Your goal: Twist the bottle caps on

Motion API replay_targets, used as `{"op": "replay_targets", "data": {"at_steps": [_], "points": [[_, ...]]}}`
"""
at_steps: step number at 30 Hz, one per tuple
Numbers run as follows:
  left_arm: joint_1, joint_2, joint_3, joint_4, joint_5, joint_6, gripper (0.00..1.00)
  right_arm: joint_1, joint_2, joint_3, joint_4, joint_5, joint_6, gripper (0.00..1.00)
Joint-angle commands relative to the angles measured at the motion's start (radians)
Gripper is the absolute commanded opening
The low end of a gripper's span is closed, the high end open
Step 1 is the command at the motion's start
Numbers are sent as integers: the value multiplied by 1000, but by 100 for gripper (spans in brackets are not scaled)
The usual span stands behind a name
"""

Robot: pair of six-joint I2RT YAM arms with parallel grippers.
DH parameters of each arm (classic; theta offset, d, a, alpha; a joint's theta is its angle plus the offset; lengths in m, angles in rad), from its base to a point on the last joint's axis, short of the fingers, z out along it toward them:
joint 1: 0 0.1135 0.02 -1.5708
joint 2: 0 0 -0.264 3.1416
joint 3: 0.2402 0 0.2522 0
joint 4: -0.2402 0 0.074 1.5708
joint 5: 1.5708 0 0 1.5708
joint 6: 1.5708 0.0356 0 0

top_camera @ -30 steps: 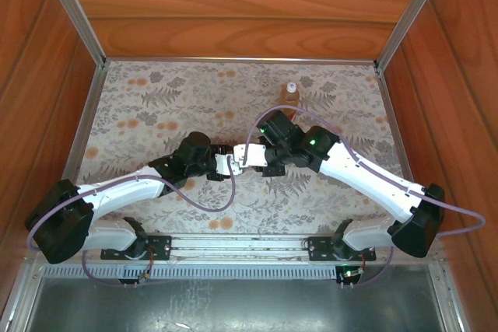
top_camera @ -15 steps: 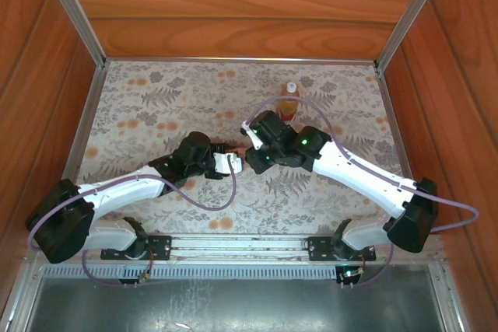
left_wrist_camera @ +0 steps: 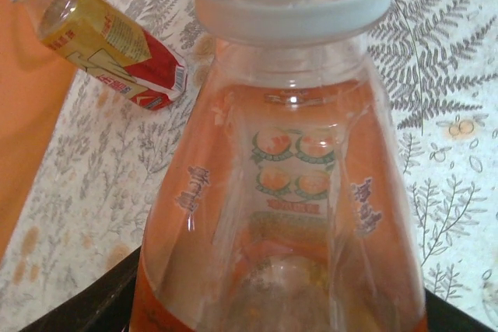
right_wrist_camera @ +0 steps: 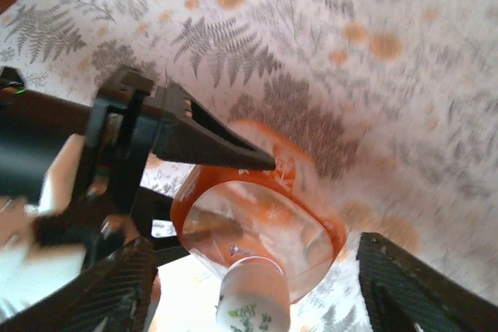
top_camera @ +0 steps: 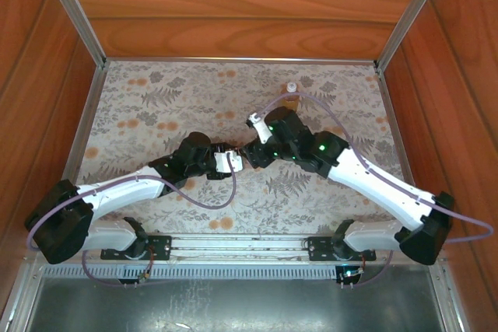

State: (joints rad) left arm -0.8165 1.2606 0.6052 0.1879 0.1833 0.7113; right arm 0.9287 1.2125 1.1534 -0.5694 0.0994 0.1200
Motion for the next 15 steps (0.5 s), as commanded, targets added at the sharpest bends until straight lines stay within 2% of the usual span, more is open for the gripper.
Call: {"op": "replay_targets", "data": {"at_steps": [1, 4, 6, 11, 14, 15], "points": [[22, -42, 39, 17, 72, -220, 58, -5, -93, -81, 183, 55, -134, 78], [56, -43, 56, 18, 199, -294, 58, -7, -167, -191, 356, 38, -129, 78], [62, -39, 64, 18, 234, -303, 58, -7, -190, -230, 406, 31, -124, 77], [65, -44, 71, 17, 246, -305, 58, -7, -181, -257, 406, 20, -106, 76], [66, -48, 73, 18, 249, -308, 58, -8, -165, -270, 419, -2, -98, 70], [66, -51, 73, 18, 249, -308, 57, -7, -161, -272, 422, -11, -94, 65]]}}
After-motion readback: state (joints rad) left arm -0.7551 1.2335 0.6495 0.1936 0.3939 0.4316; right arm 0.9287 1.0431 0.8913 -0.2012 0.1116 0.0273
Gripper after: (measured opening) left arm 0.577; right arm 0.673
